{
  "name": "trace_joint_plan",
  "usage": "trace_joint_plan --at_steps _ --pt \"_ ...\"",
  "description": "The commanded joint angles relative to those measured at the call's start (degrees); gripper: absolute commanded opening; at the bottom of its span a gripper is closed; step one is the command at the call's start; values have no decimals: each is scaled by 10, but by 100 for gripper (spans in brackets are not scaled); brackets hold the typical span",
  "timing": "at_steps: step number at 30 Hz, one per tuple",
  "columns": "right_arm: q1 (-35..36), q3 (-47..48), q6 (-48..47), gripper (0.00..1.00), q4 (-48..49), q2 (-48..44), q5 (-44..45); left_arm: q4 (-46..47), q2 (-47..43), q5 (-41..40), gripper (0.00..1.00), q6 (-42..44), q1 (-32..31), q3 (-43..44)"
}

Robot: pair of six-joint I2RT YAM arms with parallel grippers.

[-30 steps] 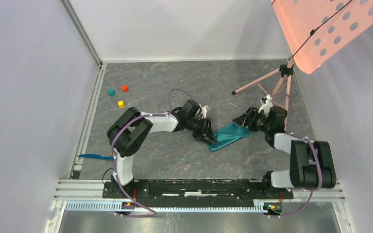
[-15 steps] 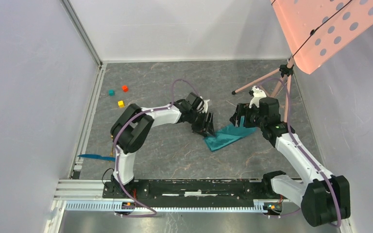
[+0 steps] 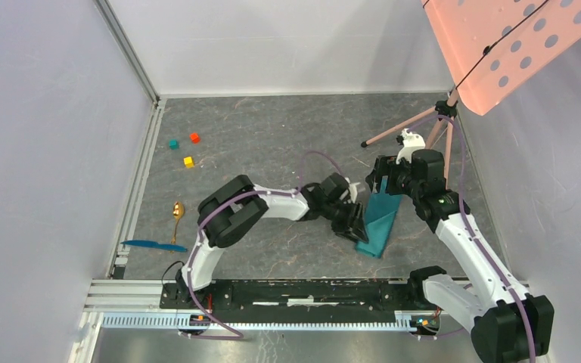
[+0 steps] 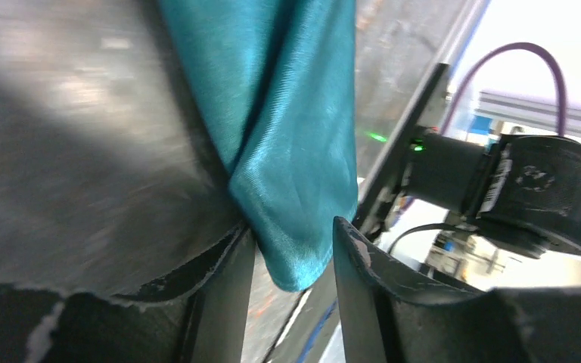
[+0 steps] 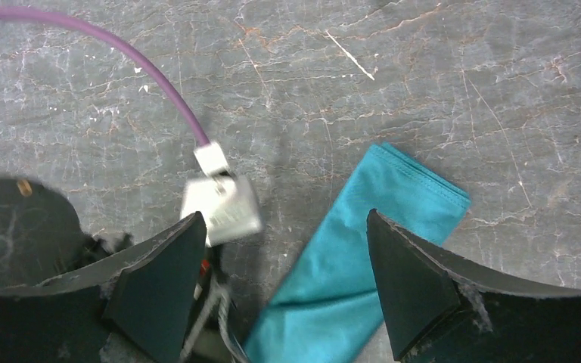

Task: Fold the napkin into a case and place the utensils inside
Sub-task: Rotate the smaller rectangle-folded napkin at the center of the board.

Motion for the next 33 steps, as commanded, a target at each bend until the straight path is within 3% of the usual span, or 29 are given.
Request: trace_joint_plan --at_steps 1,3,10,16,20,26,29,33 --pt "-1 21 -15 84 1 -17 10 166 49 5 53 -158 -42 9" --pt "0 16 -17 84 1 -20 9 226 78 19 55 -206 -53 20" --pt "-1 21 -22 85 -4 -39 21 304 144 11 58 -286 -94 99" --pt "-1 38 -30 85 -13 -50 41 212 97 -24 69 -219 -94 77" --pt "-1 39 -33 86 -8 -51 55 88 -28 -78 75 -125 -92 -12" --pt "9 39 -30 87 5 -27 -22 -122 -277 -215 79 -48 -72 -161" --pt "35 28 -40 88 15 -27 -44 -219 -404 -303 83 -68 -33 -223" --pt "87 18 -51 87 23 -20 -46 -392 -577 -413 84 -121 83 -276"
